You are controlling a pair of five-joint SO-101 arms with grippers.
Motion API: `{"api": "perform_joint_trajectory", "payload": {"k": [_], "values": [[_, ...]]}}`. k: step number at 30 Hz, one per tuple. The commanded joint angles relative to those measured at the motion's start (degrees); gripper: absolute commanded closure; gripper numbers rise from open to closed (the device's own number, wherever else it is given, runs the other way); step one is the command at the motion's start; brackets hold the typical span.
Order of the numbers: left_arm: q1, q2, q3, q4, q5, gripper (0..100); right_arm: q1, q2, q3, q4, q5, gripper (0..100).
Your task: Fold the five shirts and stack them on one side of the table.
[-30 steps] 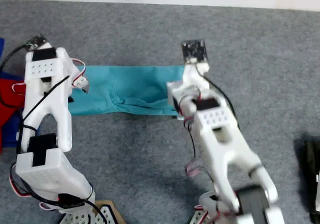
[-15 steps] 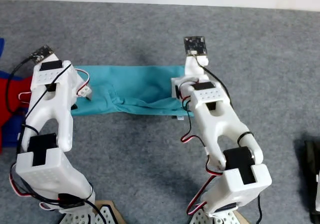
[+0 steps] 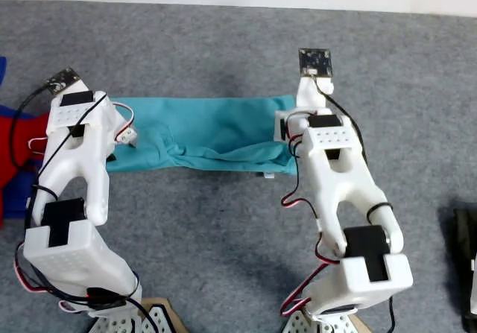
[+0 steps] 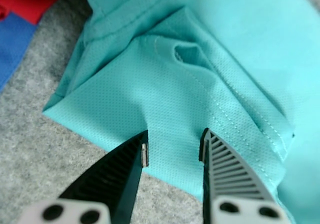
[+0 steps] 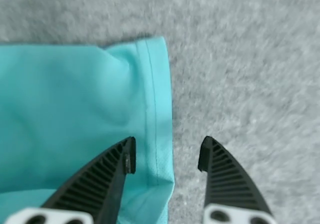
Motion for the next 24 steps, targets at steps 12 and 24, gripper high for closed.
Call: {"api": "perform_joint_trajectory", "payload": {"k": [12, 24], "values": [[1.0, -2.7, -0.1, -0.7, 0.1, 82, -6.8, 10.3, -5.7, 0.3, -0.7, 78.6], [0.7, -2.7, -0.1, -0.7, 0.1, 82, -6.8, 10.2, -5.8, 1.1, -0.3, 99.2]]}}
